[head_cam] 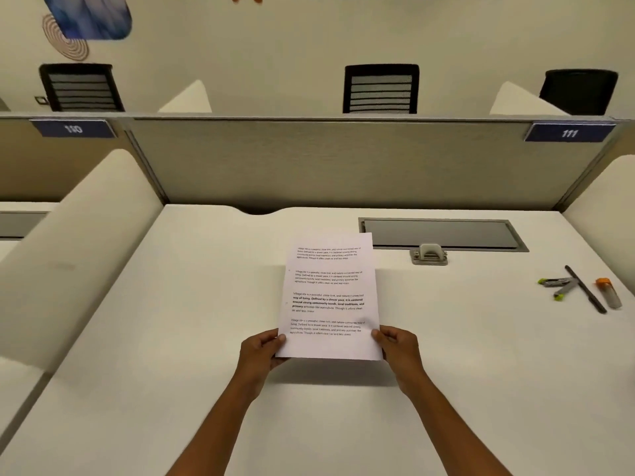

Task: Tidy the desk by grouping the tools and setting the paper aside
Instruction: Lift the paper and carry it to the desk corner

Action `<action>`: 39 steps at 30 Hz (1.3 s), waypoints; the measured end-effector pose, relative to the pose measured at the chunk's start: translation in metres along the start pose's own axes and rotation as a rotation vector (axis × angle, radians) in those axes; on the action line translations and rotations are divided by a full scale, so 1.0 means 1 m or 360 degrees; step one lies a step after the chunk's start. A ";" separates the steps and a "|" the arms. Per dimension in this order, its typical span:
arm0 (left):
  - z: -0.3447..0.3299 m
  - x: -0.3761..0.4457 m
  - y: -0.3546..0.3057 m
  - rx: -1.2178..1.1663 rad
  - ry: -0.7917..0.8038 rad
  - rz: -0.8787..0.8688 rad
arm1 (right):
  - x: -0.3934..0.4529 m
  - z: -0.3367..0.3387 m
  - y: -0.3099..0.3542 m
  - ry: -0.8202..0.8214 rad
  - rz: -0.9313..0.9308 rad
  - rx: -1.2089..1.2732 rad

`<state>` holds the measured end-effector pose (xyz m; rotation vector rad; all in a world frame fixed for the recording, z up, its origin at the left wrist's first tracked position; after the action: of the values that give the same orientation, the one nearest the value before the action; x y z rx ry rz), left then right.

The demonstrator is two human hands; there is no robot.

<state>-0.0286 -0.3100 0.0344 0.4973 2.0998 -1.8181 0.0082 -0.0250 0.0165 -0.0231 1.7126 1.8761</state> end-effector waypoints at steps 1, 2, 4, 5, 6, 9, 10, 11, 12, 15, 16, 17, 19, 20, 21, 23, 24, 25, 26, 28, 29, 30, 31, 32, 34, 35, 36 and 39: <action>0.014 0.004 -0.004 -0.0015 -0.0017 0.0002 | -0.001 -0.015 0.002 0.0010 0.0001 0.0000; 0.032 0.008 -0.007 -0.0029 -0.0037 0.0000 | -0.001 -0.034 0.004 0.0018 -0.0008 -0.0008; 0.068 0.017 -0.015 -0.0044 -0.0105 -0.0008 | -0.004 -0.073 0.007 0.0021 -0.0032 -0.0006; 0.083 0.022 -0.018 -0.0050 -0.0150 -0.0011 | -0.004 -0.088 0.009 0.0018 -0.0043 -0.0004; 0.100 0.026 -0.022 -0.0062 -0.0194 -0.0018 | -0.005 -0.106 0.011 0.0022 -0.0046 -0.0017; 0.144 0.038 -0.035 -0.0076 -0.0308 -0.0050 | -0.004 -0.157 0.016 0.0074 -0.0028 -0.0054; 0.155 0.040 -0.039 -0.0085 -0.0342 -0.0056 | -0.003 -0.171 0.018 0.0084 -0.0024 -0.0060; 0.168 0.043 -0.043 -0.0097 -0.0372 -0.0064 | -0.003 -0.186 0.020 0.0098 -0.0022 -0.0070; 0.181 0.045 -0.046 -0.0104 -0.0396 -0.0074 | -0.003 -0.201 0.023 0.0105 -0.0025 -0.0082; 0.214 0.056 -0.056 -0.0081 -0.0472 -0.0085 | -0.004 -0.240 0.031 0.0128 -0.0032 -0.0100; 0.224 0.061 -0.059 -0.0069 -0.0493 -0.0087 | -0.004 -0.252 0.034 0.0129 -0.0043 -0.0108; 0.233 0.065 -0.063 -0.0057 -0.0509 -0.0092 | -0.004 -0.263 0.036 0.0129 -0.0055 -0.0118; 0.249 0.074 -0.070 -0.0034 -0.0543 -0.0100 | -0.002 -0.285 0.042 0.0128 -0.0079 -0.0130; 0.255 0.078 -0.073 -0.0023 -0.0561 -0.0101 | -0.002 -0.293 0.045 0.0125 -0.0094 -0.0134; 0.262 0.083 -0.076 -0.0011 -0.0579 -0.0100 | -0.001 -0.303 0.048 0.0119 -0.0104 -0.0136; 0.275 0.094 -0.082 0.0014 -0.0614 -0.0093 | 0.002 -0.319 0.053 0.0115 -0.0117 -0.0133; 0.280 0.099 -0.085 0.0027 -0.0630 -0.0091 | 0.003 -0.327 0.056 0.0116 -0.0119 -0.0133; 0.285 0.104 -0.088 0.0047 -0.0644 -0.0091 | 0.004 -0.333 0.060 0.0115 -0.0120 -0.0138; 0.289 0.110 -0.092 0.0069 -0.0655 -0.0091 | 0.006 -0.340 0.063 0.0105 -0.0124 -0.0145; 0.297 0.120 -0.098 0.0139 -0.0685 -0.0085 | 0.009 -0.353 0.070 0.0084 -0.0130 -0.0162; 0.301 0.126 -0.102 0.0176 -0.0704 -0.0084 | 0.012 -0.360 0.073 0.0078 -0.0129 -0.0170; 0.304 0.130 -0.105 0.0211 -0.0725 -0.0087 | 0.014 -0.365 0.075 0.0075 -0.0130 -0.0178; 0.307 0.135 -0.108 0.0251 -0.0747 -0.0095 | 0.019 -0.371 0.077 0.0071 -0.0127 -0.0187; 0.310 0.140 -0.111 0.0295 -0.0770 -0.0106 | 0.023 -0.377 0.079 0.0067 -0.0118 -0.0198; 0.316 0.150 -0.115 0.0400 -0.0819 -0.0120 | 0.032 -0.389 0.083 0.0074 -0.0098 -0.0241; 0.318 0.154 -0.116 0.0449 -0.0840 -0.0118 | 0.036 -0.394 0.084 0.0080 -0.0095 -0.0260; 0.322 0.160 -0.117 0.0510 -0.0859 -0.0115 | 0.040 -0.401 0.085 0.0083 -0.0089 -0.0276; 0.331 0.178 -0.120 0.0727 -0.0884 -0.0127 | 0.052 -0.419 0.088 0.0069 -0.0056 -0.0334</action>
<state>-0.2371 -0.6438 0.0124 -0.0087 1.3599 -2.1734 -0.2273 -0.3866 0.0037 -0.1766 1.5258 2.0344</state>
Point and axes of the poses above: each hand's wrist, its own x-axis towards the middle knuckle, its own z-axis out of the back of the hand, y = z × x, the point moved 2 cm from there along x, towards the middle knuckle, and after that the axes turned 1 degree about -y, right-handed, at the moved point
